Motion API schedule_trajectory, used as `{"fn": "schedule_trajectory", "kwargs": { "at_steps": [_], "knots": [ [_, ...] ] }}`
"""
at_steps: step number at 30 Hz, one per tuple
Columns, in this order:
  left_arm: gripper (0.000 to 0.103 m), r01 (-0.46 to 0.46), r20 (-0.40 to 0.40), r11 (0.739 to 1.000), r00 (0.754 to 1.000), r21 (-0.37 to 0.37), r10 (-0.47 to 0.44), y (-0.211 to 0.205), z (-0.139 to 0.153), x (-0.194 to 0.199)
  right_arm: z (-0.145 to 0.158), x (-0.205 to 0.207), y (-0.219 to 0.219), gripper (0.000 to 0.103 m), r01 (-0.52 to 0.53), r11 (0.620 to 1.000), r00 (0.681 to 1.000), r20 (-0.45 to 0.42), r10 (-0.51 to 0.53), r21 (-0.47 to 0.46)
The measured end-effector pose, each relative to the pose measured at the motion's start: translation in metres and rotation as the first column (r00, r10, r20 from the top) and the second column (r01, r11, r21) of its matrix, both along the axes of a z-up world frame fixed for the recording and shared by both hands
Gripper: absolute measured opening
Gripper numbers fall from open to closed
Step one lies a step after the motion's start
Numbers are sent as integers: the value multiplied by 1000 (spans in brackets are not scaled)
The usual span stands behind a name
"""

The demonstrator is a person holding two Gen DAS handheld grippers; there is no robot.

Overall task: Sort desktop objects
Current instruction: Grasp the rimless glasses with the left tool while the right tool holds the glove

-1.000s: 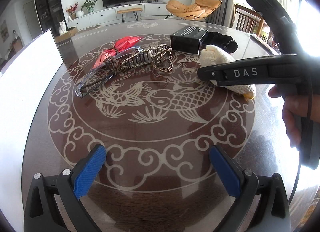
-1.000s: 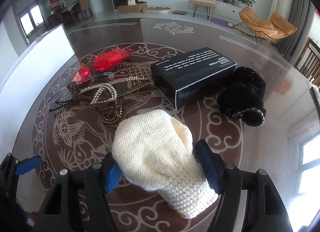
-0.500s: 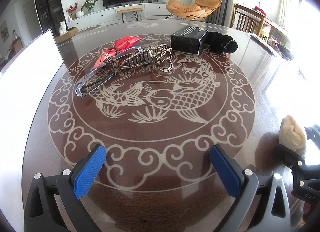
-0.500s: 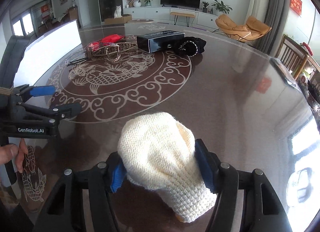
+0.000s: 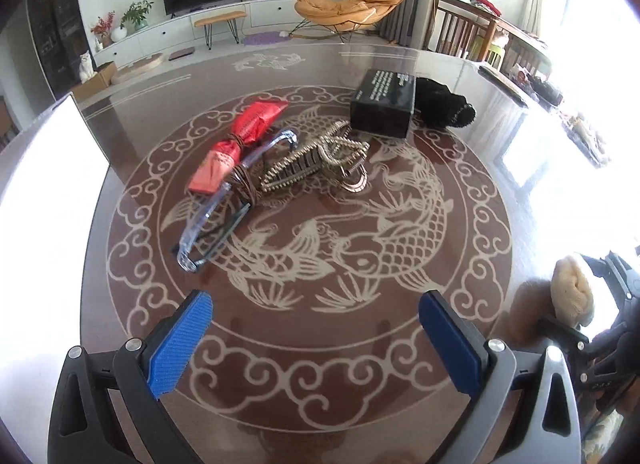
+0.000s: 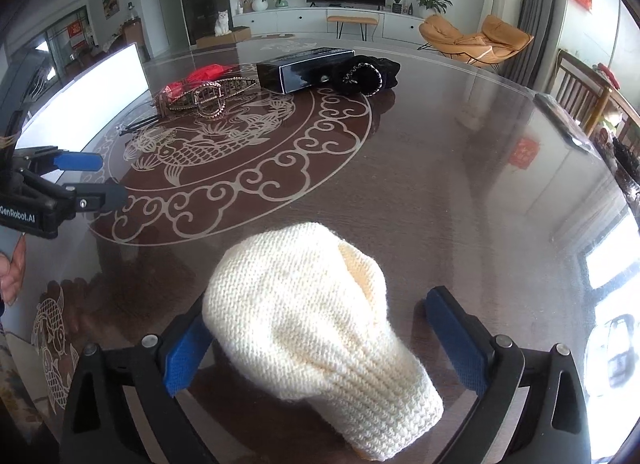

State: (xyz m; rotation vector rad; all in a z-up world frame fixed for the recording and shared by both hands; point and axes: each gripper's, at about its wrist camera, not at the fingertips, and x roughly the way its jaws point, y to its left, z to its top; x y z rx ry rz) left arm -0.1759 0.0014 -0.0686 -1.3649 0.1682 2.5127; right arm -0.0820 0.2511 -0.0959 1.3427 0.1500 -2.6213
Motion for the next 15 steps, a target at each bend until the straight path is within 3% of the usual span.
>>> {"fn": "schedule_trajectory", "kwargs": {
  "at_steps": [5, 10, 13, 15],
  "knots": [
    [103, -33, 13, 999, 999, 11, 33, -10, -4, -58, -1, 0, 0, 102, 3, 1000, 1000, 0, -3, 5],
    [103, -1, 29, 1000, 1000, 25, 0, -6, -20, -77, -1, 0, 0, 102, 3, 1000, 1000, 0, -3, 5],
    [78, 44, 3, 999, 999, -31, -44, 3, -23, -75, -1, 0, 0, 102, 3, 1000, 1000, 0, -3, 5],
    [62, 49, 2, 999, 999, -15, -49, 1, -23, -74, -1, 0, 0, 102, 3, 1000, 1000, 0, -3, 5]
  ]
}}
